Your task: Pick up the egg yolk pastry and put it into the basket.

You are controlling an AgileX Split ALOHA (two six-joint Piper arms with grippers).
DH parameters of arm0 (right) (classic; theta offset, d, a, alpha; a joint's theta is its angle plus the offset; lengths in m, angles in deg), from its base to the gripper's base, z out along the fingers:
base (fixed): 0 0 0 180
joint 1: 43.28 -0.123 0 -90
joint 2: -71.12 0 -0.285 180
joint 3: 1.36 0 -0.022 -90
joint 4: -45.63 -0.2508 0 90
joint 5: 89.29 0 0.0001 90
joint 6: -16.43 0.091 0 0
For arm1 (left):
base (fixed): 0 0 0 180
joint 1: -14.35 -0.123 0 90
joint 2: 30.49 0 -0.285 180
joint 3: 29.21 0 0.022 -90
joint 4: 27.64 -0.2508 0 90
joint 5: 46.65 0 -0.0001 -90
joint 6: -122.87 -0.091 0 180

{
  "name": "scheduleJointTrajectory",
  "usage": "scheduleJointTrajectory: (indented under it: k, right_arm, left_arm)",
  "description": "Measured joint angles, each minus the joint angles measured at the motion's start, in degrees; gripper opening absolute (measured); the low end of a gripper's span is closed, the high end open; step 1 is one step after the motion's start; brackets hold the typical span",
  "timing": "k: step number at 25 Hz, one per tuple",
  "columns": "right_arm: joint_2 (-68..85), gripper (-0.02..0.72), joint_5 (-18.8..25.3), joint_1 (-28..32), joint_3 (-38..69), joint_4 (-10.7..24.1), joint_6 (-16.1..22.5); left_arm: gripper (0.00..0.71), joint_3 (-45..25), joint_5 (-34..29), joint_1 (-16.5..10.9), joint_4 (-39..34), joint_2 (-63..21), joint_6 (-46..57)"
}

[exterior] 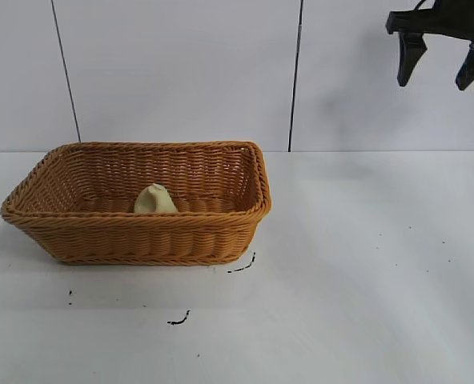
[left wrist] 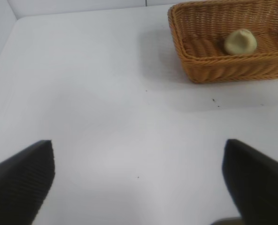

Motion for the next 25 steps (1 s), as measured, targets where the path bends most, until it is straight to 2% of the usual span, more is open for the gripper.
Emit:
scheduleJointTrajectory:
  k: [7,16,25]
  right_arm:
    - [13.1,0.572,-0.1,0.0,14.9,-1.6,0.0]
    - [40.9,0.572,0.0,0.0,41.0,-1.6,-1.1]
    - [69.6,0.57,0.1,0.0,65.1,-1.6,-3.7]
  left_arm:
    - [0.697,0.0,0.0,0.0,0.0,0.0,0.0]
    - [0.697,0.0,0.0,0.0,0.0,0.0,0.0]
    - [0.697,0.0,0.0,0.0,0.0,0.0,0.0]
